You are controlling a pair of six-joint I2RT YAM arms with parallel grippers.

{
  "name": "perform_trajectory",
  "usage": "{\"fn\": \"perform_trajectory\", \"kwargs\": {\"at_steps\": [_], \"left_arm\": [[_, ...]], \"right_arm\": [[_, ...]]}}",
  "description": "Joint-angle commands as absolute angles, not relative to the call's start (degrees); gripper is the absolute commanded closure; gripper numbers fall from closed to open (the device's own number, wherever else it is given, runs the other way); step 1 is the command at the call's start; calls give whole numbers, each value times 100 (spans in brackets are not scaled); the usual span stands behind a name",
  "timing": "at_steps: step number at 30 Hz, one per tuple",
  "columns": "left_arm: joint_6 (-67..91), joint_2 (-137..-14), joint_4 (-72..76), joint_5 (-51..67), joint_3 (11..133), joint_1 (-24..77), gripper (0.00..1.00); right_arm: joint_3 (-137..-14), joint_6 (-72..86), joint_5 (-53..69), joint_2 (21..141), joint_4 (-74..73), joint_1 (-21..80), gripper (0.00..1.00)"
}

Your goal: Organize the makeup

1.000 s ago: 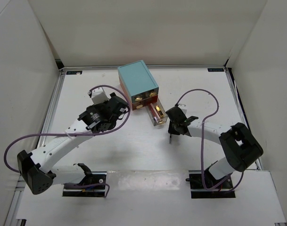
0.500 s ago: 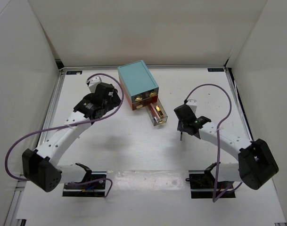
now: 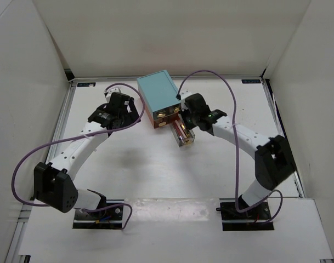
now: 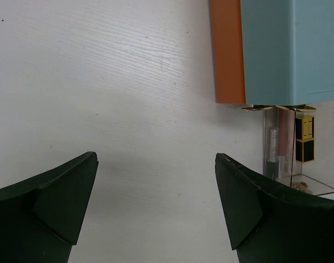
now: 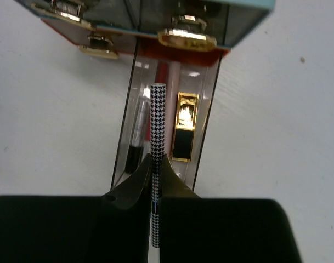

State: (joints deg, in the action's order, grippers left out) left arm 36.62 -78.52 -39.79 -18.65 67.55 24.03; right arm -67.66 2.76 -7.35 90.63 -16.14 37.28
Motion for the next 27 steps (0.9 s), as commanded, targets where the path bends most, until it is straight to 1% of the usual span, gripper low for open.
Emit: {"fn": "perform_trajectory", "kwargs": {"at_steps": [1,3,7,8,10,11,12,13,14,15,17,18,22,24,25,26,27], "left_arm": [[3463,-7611,-3902,-1705,6978,2242,2],[3428,-7585,-4007,-1679,7005,2145,2],[3393,-7594,-4008,-1573,6979,2031,2],[3375,-7594,-4008,-1547,6961,2022,2],[3349,-7611,-3990,-1494,6961,2004,2],[3323,-7629,-3938,-1477,6970,1987,2],[3322,-7699,-3920,-1398,6996,1969,2],[3314,-7734,-3903,-1345,7031,1969,2],[3287,-7769,-3833,-1301,7127,1969,2],[3287,-7857,-3797,-1144,7180,1969,2],[3305,-7980,-3640,-941,7381,1969,2],[3305,-8050,-3604,-836,7470,1969,2],[3375,-8541,-3428,-265,7839,1969,2],[3428,-8753,-3271,-141,7988,1969,2],[3454,-8963,-3252,-80,8076,1977,2],[3480,-9104,-3235,-53,8251,1986,2],[3480,-9245,-3165,-35,8340,1986,4]], "right_arm": [[-7347,-158,-527,9596,-1617,3726,100],[-7488,-89,-527,9860,-1723,3727,100],[-7181,-26,-632,9897,-1302,3727,100],[-7102,-18,-668,9914,-1231,3727,97],[-7102,-26,-773,9949,-1160,3727,87],[-7154,174,-808,10001,-1195,3727,85],[-7206,176,-809,10080,-1300,3727,73],[-7268,176,-826,10090,-1370,3727,65],[-7364,219,-809,10107,-1406,3761,62],[-7391,211,-826,10090,-1476,3762,62],[-7392,255,-844,10002,-1477,3797,51],[-7383,246,-844,9880,-1477,3797,48],[-7261,351,-879,9493,-1652,3867,47],[-7067,422,-914,9248,-1652,3867,56],[-6840,474,-879,8968,-1670,3867,63],[-6716,483,-844,8826,-1722,3850,72],[-6419,597,-844,8685,-1723,3867,77]]}}
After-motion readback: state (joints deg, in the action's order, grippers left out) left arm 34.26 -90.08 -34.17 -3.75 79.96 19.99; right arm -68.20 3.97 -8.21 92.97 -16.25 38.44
